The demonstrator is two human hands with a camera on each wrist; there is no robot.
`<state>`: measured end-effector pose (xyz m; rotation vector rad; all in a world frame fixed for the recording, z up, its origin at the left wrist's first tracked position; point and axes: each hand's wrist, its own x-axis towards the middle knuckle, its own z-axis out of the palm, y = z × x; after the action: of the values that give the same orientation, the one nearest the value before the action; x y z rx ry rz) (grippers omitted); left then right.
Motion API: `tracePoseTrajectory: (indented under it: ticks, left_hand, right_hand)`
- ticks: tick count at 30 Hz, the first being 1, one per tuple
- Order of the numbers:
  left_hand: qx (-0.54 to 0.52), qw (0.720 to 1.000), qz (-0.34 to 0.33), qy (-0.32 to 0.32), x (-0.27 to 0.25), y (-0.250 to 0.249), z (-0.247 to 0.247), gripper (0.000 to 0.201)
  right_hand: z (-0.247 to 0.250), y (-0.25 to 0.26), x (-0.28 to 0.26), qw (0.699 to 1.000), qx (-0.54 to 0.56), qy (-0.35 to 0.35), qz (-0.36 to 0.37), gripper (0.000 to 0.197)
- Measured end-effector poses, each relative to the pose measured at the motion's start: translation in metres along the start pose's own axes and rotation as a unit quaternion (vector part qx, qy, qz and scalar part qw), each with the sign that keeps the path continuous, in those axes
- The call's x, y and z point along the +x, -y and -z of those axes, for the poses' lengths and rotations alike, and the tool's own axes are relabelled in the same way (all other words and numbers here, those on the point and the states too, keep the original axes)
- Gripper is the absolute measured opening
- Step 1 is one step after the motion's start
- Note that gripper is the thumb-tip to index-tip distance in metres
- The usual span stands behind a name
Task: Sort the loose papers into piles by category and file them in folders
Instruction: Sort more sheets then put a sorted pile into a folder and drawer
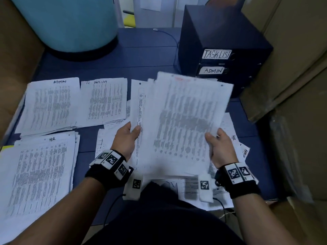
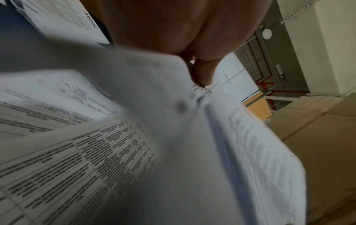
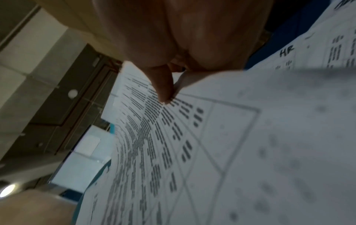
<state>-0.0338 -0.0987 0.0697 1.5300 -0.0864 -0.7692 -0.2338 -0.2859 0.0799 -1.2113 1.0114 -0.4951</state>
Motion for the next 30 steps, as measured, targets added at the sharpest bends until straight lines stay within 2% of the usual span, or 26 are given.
tracePoseTrajectory:
  ticks: [4, 8, 10, 13, 15, 17, 19, 20, 26, 30]
  left_hand:
    - [0.024, 1.0, 0.0, 0.002, -0.011, -0.007, 0.013, 0.042]
    - [0.144, 0.989, -0.038, 0.008, -0.019, -0.01, 0.037, 0.02]
    - [0.218, 0.974, -0.058, 0.023, -0.018, -0.007, 0.054, 0.033]
    - [0.274, 0.959, -0.073, -0.021, -0.015, -0.003, 0.081, 0.04]
    - [0.234, 0.968, -0.07, -0.05, -0.01, -0.003, 0.101, 0.042]
    - [0.227, 0.968, -0.061, -0.084, -0.002, -0.007, 0.122, 0.043]
    - [0.226, 0.966, -0.05, -0.11, 0.011, -0.007, 0.144, 0.04]
    - [0.212, 0.969, -0.043, -0.117, 0.015, -0.008, 0.153, 0.039]
    - [0.047, 0.993, 0.024, -0.102, 0.042, -0.009, 0.193, 0.032]
    - [0.012, 0.995, 0.051, -0.083, 0.052, -0.007, 0.214, 0.029]
  right_hand:
    - [-0.025, -0.002, -0.004, 0.997, -0.058, 0.055, 0.016, 0.025]
    - [-0.054, -0.001, -0.001, 0.992, -0.104, 0.059, 0.051, 0.017]
    - [-0.075, -0.001, -0.003, 0.988, -0.131, 0.06, 0.053, 0.019]
    - [-0.108, -0.006, -0.002, 0.992, -0.109, 0.056, 0.01, 0.036]
    - [-0.126, -0.013, -0.003, 0.987, -0.127, 0.099, -0.015, 0.036]
    - [-0.141, -0.017, -0.007, 0.964, -0.199, 0.174, -0.042, 0.028]
    - [-0.156, -0.023, -0.013, 0.943, -0.213, 0.243, -0.073, 0.021]
    - [-0.165, -0.024, -0.015, 0.939, -0.213, 0.257, -0.078, 0.02]
    - [-0.226, -0.023, 0.007, 0.963, -0.198, 0.177, -0.043, 0.018]
    - [-0.268, -0.021, 0.048, 0.974, -0.189, 0.121, -0.03, 0.011]
